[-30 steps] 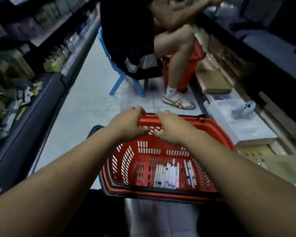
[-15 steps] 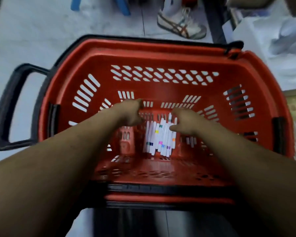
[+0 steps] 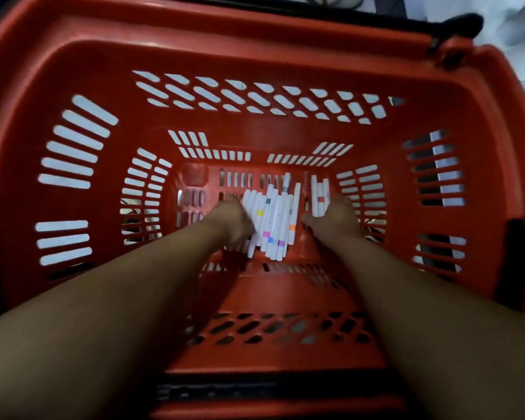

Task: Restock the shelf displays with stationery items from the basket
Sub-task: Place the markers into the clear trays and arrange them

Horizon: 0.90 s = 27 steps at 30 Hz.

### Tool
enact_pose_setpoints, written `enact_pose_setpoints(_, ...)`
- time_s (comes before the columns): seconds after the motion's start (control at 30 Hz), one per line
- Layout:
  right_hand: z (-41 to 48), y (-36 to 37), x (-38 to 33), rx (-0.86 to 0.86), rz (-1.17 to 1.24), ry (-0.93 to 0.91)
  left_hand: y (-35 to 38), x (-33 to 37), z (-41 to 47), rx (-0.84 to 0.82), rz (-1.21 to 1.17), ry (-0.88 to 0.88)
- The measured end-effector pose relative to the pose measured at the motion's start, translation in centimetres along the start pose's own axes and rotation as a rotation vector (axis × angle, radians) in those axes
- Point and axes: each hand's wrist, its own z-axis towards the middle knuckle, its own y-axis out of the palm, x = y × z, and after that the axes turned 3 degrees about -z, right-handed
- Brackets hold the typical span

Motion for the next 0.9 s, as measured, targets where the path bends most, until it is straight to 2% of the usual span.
enact_pose_setpoints(0.1, -0.2, 1.1, 0.0, -0.054, 0.032, -0.009, 1.1, -0.5, 0.4, 0.052, -0.138, 0.007)
enact_pose_setpoints(0.27, -0.3, 2.5, -1.1, -0.089, -0.042, -0.075, 1.9, -0.1, 0.1, 0.015, -0.251, -0.007)
enact_pose_setpoints(0.47, -0.9, 3.5, -3.7, -0.217, -0.032, -0.119, 2.2, 0.3, -0.3, 0.027, -0.273, 0.014)
enact_pose_setpoints(0.67, -1.9, 3.9, -5.8, -0.357, 0.15, -0.081, 2.4, 0.1, -0.4, 0.01, -0.319, 0.098)
enact_pose_setpoints(0.9, -3.3, 5.3, -6.8, -0.544, 0.428, 0.015, 1.5, -0.4, -1.2, 0.032, -0.49, 0.044)
